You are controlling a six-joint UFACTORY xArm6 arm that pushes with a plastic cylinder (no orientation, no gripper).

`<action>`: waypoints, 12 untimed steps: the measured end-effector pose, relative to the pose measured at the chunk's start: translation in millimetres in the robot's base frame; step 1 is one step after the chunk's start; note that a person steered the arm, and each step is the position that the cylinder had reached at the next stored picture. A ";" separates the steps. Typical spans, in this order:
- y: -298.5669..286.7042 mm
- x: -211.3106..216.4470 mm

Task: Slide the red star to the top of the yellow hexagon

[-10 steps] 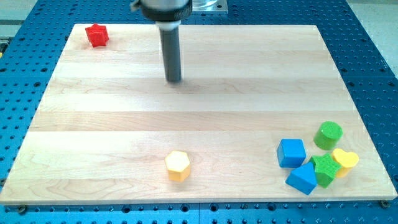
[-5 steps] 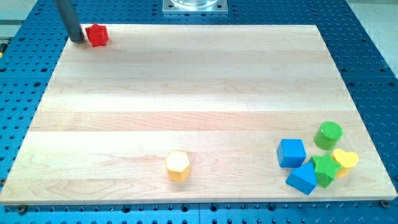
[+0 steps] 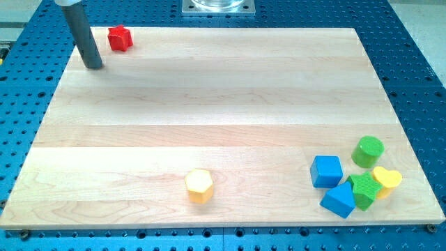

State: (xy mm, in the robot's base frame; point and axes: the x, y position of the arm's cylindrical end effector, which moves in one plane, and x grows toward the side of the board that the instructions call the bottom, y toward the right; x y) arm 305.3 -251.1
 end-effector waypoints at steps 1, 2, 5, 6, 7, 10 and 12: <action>-0.3 0.0; -9.7 0.0; 11.2 -76.1; 20.3 -99.3; 75.4 -66.9; 58.6 48.1; 137.8 53.9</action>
State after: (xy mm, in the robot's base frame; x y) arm 359.2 -113.3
